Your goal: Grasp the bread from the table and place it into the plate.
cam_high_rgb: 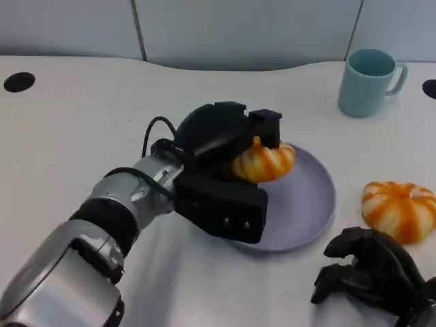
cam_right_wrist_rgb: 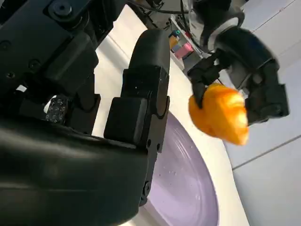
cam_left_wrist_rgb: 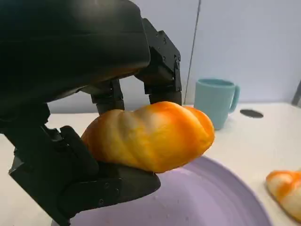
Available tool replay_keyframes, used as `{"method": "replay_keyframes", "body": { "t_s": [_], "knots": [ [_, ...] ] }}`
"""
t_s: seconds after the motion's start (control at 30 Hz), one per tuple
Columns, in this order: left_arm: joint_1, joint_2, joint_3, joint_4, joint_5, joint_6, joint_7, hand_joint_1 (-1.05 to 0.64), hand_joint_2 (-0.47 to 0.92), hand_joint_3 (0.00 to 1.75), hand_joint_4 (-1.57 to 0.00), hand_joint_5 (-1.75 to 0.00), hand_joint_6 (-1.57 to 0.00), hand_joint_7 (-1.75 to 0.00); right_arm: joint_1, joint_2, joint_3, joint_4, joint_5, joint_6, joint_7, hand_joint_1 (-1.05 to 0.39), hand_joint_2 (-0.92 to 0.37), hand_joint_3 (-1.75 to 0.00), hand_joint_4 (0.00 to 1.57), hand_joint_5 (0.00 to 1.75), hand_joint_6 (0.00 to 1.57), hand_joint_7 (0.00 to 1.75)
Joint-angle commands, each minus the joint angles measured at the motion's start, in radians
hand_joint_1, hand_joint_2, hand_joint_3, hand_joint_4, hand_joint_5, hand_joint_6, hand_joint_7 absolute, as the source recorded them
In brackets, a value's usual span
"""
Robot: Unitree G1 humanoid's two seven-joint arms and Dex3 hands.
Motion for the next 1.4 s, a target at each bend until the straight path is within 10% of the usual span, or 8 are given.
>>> {"method": "replay_keyframes", "body": {
  "t_s": [0.03, 0.33, 0.43, 0.47, 0.6, 1.0, 1.4],
  "knots": [
    [-0.030, -0.015, -0.027, 0.024, 0.032, 0.037, 0.013, -0.31, 0.58, 1.12, -0.98, -1.75, -0.76, -1.75, 0.035, -0.003, 0.010, -0.008, -0.010, 0.023, -0.018, -1.05, -0.35, 0.00, 1.57, 0.43, 1.57, 0.22],
    [-0.042, -0.017, -0.047, 0.028, 0.039, 0.074, -0.045, -0.37, 0.71, 0.94, -0.71, -1.74, -0.62, -1.67, 0.040, 0.001, 0.010, -0.014, -0.004, 0.025, -0.015, -1.05, -0.36, 0.00, 1.57, 0.43, 1.57, 0.22],
    [-0.058, -0.027, -0.033, 0.027, 0.001, 0.117, -0.239, -0.52, 0.86, 0.46, -0.15, -1.12, -0.14, -0.97, 0.041, 0.000, 0.008, -0.019, -0.001, 0.033, -0.017, -1.05, -0.36, 0.00, 1.57, 0.42, 1.57, 0.21],
    [-0.062, -0.029, -0.037, 0.023, 0.003, 0.135, -0.277, -0.67, 0.90, 0.38, -0.06, -0.65, -0.06, -0.54, 0.041, 0.000, 0.008, -0.019, -0.001, 0.036, -0.017, -1.05, -0.35, 0.00, 1.57, 0.42, 1.57, 0.21],
    [-0.066, -0.030, -0.053, 0.004, 0.022, 0.174, -0.336, -0.91, 0.92, 0.40, 0.00, -0.06, 0.00, -0.04, 0.045, -0.001, 0.010, -0.029, -0.006, 0.041, -0.027, -1.05, -0.35, 0.00, 1.57, 0.42, 1.57, 0.22],
    [-0.046, -0.019, -0.014, -0.024, -0.024, 0.178, -0.416, -1.05, 0.92, 0.48, 0.00, 0.00, 0.00, 0.00, 0.044, -0.007, 0.006, -0.026, -0.003, 0.035, -0.019, -1.05, -0.36, 0.00, 1.57, 0.42, 1.57, 0.22],
    [0.132, 0.063, 0.276, -0.160, -0.396, 0.012, -0.527, -0.98, 0.92, 0.41, -0.13, -0.09, -0.21, -0.14, 0.030, -0.015, -0.009, 0.006, 0.000, 0.010, 0.000, -1.05, -0.37, -0.01, 1.57, 0.43, 1.57, 0.20]
  ]
}}
